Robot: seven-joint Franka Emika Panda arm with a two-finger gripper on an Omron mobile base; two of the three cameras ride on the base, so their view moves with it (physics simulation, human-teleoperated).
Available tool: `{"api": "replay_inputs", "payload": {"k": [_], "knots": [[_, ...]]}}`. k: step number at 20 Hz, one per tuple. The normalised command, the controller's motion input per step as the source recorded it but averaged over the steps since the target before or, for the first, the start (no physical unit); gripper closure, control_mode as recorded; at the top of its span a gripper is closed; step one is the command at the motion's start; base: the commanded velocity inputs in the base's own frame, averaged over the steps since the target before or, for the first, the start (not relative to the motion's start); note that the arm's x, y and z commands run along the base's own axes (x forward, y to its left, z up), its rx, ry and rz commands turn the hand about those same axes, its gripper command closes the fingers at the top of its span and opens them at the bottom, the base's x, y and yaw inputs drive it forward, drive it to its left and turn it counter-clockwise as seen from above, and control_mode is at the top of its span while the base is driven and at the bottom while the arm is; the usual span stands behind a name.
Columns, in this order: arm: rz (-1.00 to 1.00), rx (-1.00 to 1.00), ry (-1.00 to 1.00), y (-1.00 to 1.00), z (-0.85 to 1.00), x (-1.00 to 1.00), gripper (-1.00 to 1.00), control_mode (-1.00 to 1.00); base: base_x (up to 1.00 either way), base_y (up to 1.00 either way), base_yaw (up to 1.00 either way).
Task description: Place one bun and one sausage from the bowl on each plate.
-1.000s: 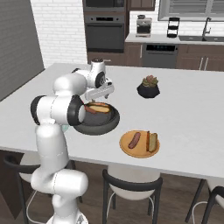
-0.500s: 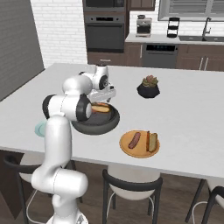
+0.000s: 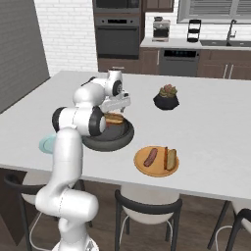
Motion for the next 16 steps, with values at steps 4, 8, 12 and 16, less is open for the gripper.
{"api": "replay_inputs", "payload": {"k": [4,8,12,16], "knots": [[0.05,-0.04,-0.14,0.18,0.0,-0.66,-1.0,-1.0,0.0,0.0,0.0],[0.09,-0.05,-0.15,0.22,-0.03,-0.97,-1.0,-1.0,0.0,0.0,0.0],[0.07,-0.09,-0.25,-0.04,-0.41,-0.12,-1.0,-1.0,0.0,0.0,0.0],[0.08,-0.08,-0.27,-0.08,-0.3,0.26,-1.0,-1.0,0.0,0.0,0.0]]}}
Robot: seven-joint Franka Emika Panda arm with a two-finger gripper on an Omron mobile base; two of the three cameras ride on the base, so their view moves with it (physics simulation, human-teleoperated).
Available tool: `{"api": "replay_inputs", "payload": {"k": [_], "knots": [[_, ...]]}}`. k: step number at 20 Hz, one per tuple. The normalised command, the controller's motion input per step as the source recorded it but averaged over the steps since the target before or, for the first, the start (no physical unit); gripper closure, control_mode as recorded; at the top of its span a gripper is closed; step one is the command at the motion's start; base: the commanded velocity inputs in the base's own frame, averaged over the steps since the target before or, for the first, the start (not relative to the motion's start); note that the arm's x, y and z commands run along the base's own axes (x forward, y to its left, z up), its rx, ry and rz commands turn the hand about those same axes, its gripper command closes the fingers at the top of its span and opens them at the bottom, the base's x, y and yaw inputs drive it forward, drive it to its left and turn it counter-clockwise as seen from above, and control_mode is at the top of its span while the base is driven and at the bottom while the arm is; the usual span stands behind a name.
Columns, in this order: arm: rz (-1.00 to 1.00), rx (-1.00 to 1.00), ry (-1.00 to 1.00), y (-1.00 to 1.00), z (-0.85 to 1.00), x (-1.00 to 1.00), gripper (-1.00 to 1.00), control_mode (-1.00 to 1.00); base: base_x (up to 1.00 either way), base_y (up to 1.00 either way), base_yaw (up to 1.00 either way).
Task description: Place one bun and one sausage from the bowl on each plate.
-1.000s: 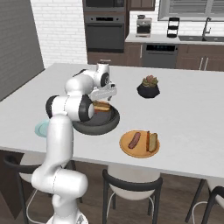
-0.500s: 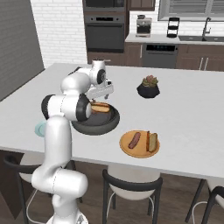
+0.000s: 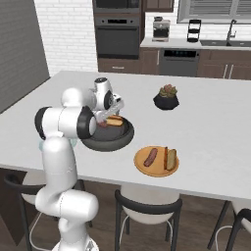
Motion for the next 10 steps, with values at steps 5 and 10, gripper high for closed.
{"api": "replay_inputs", "payload": {"k": [5,10], "knots": [[0.12,-0.01,-0.01,0.0,0.0,0.58,-1.0,-1.0,0.0,0.0,0.0],[0.02,0.0,0.01,0.0,0.0,0.34,-1.0,-1.0,0.0,0.0,0.0]]}}
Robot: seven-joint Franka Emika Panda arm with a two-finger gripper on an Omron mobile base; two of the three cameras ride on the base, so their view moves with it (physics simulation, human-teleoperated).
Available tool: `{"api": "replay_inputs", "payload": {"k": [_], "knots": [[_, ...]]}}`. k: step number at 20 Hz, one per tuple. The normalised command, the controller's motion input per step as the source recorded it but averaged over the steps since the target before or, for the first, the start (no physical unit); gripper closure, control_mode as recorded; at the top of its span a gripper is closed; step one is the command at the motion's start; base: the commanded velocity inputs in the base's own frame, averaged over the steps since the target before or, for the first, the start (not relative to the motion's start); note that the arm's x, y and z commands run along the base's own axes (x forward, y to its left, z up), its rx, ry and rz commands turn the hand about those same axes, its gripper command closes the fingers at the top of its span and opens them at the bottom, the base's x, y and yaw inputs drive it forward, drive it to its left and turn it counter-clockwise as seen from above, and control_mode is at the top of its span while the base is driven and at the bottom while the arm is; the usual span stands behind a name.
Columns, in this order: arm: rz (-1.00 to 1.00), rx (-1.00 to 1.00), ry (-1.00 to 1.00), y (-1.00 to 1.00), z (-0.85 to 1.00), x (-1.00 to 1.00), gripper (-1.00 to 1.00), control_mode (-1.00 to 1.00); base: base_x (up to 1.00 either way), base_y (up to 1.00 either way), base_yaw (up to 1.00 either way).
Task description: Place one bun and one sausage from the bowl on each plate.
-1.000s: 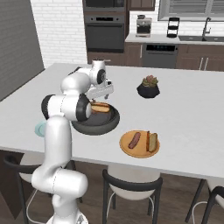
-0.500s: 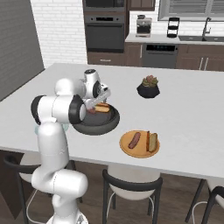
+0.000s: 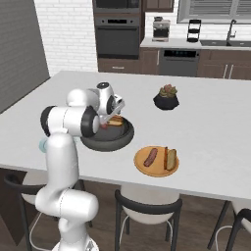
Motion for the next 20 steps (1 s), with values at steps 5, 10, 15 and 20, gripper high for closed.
{"api": "replay_inputs", "payload": {"k": [5,10,15,20], "knots": [[0.0,0.0,0.1,0.0,-0.02,0.21,-1.0,-1.0,0.0,0.0,0.0],[0.0,0.0,0.09,0.0,-0.23,0.12,1.0,-1.0,0.0,0.0,0.0],[0.0,0.03,0.04,0.0,-0.16,-0.02,1.0,-1.0,0.0,0.0,0.0],[-0.03,0.0,-0.06,-0.12,0.17,-0.37,1.0,-1.0,0.0,0.0,0.0]]}}
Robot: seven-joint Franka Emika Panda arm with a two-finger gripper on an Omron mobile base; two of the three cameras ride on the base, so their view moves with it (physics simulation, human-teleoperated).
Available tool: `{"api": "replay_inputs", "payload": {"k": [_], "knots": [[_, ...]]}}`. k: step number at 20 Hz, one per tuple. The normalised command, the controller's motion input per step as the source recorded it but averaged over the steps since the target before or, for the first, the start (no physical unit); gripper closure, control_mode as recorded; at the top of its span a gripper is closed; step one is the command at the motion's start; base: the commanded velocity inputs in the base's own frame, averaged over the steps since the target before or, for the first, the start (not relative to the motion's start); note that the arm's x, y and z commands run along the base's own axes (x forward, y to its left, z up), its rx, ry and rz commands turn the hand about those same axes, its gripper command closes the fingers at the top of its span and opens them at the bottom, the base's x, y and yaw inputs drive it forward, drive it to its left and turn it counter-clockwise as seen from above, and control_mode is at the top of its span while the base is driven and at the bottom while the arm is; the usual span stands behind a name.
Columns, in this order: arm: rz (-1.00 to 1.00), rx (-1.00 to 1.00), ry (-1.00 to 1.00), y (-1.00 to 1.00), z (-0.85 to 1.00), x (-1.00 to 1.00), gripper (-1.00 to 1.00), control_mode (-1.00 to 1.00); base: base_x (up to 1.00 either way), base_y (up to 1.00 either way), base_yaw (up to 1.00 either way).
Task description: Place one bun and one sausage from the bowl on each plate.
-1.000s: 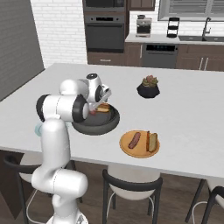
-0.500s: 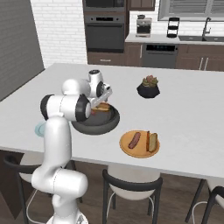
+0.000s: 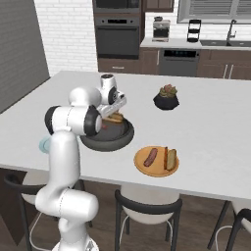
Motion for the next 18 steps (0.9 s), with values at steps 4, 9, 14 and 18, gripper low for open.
{"api": "replay_inputs", "payload": {"k": [4,9,14,18], "knots": [[0.0,0.0,-0.05,-0.03,0.32,-0.52,1.0,-1.0,0.0,0.0,0.0],[-0.01,0.03,-0.01,0.46,0.44,-0.88,1.0,-1.0,0.0,0.0,0.0],[-0.4,0.1,0.0,0.87,0.39,-0.51,1.0,-1.0,0.0,0.0,0.0],[-0.57,0.25,0.0,0.48,0.0,-0.47,1.0,-1.0,0.0,0.0,0.0]]}}
